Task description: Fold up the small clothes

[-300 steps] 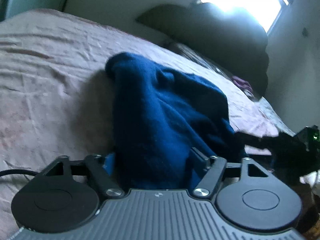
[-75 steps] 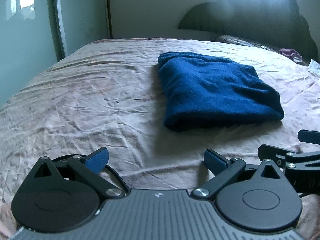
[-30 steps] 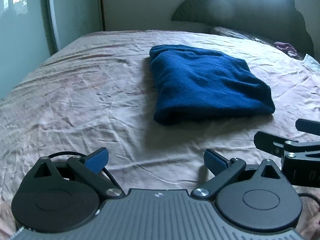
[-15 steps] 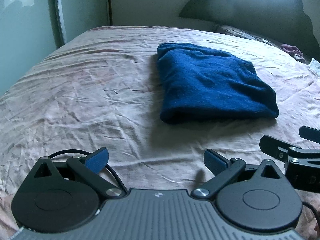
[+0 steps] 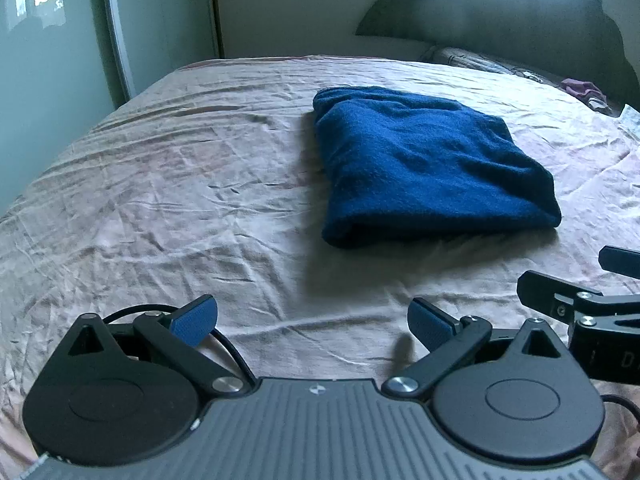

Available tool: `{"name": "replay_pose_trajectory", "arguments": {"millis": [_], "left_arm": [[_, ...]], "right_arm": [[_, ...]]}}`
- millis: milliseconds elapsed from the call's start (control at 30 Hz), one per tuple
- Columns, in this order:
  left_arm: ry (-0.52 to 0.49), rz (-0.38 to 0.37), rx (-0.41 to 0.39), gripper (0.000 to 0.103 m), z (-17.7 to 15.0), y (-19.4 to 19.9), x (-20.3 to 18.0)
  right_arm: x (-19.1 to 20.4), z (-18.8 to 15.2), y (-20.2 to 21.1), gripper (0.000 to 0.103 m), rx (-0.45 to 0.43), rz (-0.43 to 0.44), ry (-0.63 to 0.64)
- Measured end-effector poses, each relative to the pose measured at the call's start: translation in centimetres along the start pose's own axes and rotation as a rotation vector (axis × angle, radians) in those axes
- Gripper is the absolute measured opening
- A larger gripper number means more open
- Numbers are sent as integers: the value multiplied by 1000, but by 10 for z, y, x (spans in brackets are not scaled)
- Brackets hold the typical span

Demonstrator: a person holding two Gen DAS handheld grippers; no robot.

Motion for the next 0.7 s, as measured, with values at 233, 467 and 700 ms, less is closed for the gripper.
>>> {"name": "replay_pose_trajectory", "arguments": {"millis": [233, 467, 700], "left_arm": [[-24, 8, -9, 102, 0, 2, -2], [-24, 7, -11, 102, 0, 3, -1], [-18, 8, -9, 102, 1, 4, -2]], "right_arm": [[0, 0, -1, 103, 0, 2, 1], [2, 0, -1, 103, 0, 4, 3], [5, 0, -2, 103, 2, 15, 12]]}}
Point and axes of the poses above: each gripper's, at about its wrist camera, not at the fingertips, and y roughly against the way its jaws point, x to its left, z to its top, the point moved 3 cm from there along -y, roughly the way its jaws point, and after that the axes turned 11 degrees about y, right-handed, at the moved point
